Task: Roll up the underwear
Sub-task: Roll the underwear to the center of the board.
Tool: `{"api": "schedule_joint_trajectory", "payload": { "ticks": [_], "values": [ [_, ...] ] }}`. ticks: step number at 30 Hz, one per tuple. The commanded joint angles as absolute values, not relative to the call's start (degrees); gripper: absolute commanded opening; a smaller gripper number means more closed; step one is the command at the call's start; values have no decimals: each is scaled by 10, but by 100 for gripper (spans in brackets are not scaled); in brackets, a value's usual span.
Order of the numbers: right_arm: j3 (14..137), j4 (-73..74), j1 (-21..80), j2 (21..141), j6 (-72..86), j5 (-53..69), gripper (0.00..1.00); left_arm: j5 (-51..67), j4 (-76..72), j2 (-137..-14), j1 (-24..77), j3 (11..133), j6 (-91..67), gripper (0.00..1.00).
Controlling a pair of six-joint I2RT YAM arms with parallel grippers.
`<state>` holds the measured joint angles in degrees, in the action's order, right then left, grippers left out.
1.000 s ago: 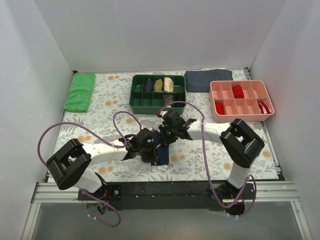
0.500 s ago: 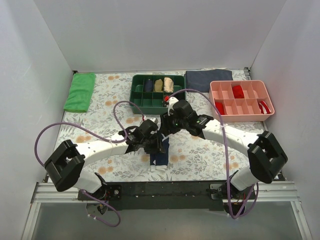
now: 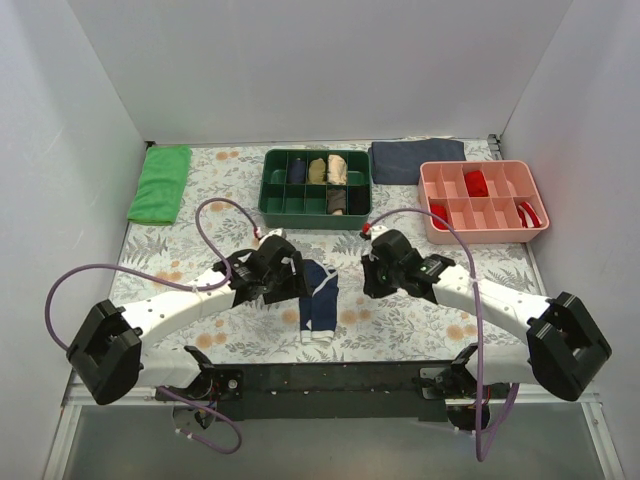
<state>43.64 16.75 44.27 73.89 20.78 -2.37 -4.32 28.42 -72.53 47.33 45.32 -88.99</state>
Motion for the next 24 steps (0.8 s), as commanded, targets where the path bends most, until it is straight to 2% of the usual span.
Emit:
{"api": "schedule_joint_trajectory", "payload": {
  "ticks": [1, 2, 3, 5, 14, 24],
  "values": [
    [378, 158, 449, 698, 234, 22, 15, -69, 330, -684, 417, 425, -891, 64],
    [370, 152, 453, 694, 247, 23, 6, -71, 335, -680, 408, 425, -888, 68],
    [363, 144, 456, 694, 252, 32, 4, -77, 339, -677, 393, 427, -887, 75],
    [348, 123, 473, 705, 268, 39, 1, -76, 336, -666, 375, 427, -875, 73],
    [378, 115, 578, 784, 310, -16, 1, -67, 343, -708, 338, 450, -858, 73],
    [409, 90, 635, 833, 345, -12, 1, -62, 345, -715, 296, 470, -835, 82]
  ]
}}
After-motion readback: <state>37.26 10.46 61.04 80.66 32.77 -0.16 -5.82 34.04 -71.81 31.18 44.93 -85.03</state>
